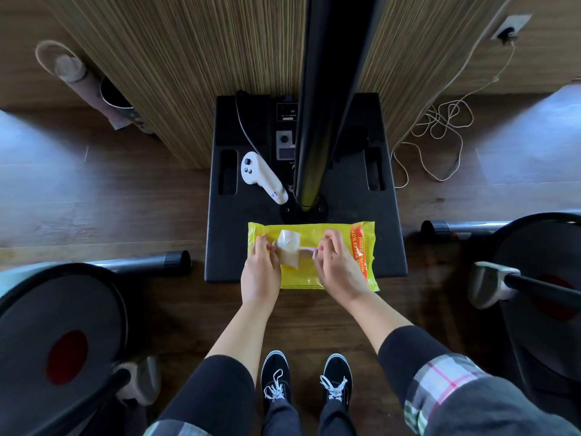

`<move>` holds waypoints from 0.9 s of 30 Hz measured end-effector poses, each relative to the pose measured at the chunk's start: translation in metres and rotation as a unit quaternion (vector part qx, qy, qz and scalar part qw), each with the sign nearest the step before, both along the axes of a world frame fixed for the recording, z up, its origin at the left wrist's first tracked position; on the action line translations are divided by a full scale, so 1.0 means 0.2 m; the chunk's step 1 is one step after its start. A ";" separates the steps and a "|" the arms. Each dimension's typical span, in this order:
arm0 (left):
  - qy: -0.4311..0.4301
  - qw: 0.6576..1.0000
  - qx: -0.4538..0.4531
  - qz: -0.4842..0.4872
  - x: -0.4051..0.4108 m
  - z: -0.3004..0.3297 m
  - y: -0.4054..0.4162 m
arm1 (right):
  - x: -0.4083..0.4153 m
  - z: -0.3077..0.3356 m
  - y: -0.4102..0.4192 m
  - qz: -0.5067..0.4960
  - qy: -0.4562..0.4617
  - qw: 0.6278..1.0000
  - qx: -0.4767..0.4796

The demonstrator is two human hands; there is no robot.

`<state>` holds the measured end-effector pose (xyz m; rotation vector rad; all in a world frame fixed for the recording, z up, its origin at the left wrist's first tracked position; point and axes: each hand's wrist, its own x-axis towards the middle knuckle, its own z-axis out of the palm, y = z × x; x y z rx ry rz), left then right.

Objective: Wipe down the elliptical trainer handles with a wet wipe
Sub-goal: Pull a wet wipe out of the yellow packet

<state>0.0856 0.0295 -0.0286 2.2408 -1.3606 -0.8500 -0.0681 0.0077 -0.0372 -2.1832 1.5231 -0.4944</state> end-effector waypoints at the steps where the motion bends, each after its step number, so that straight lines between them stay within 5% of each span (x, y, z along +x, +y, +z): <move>1: 0.003 1.000 0.000 0.006 0.00 0.00 0.00 | -0.01 0.00 0.01 0.005 -0.016 1.000 0.003; 9: 0.004 1.000 -0.012 -0.002 -0.03 0.02 0.01 | -0.06 -0.01 0.03 0.032 -0.040 0.999 0.015; 23: 0.011 1.000 -0.028 0.007 -0.04 0.00 0.02 | -0.09 0.15 0.02 -0.165 -0.202 0.963 -0.062; 27: 0.013 0.999 -0.032 0.015 -0.05 0.01 0.02 | -0.15 0.16 0.01 -0.170 -0.082 0.973 -0.130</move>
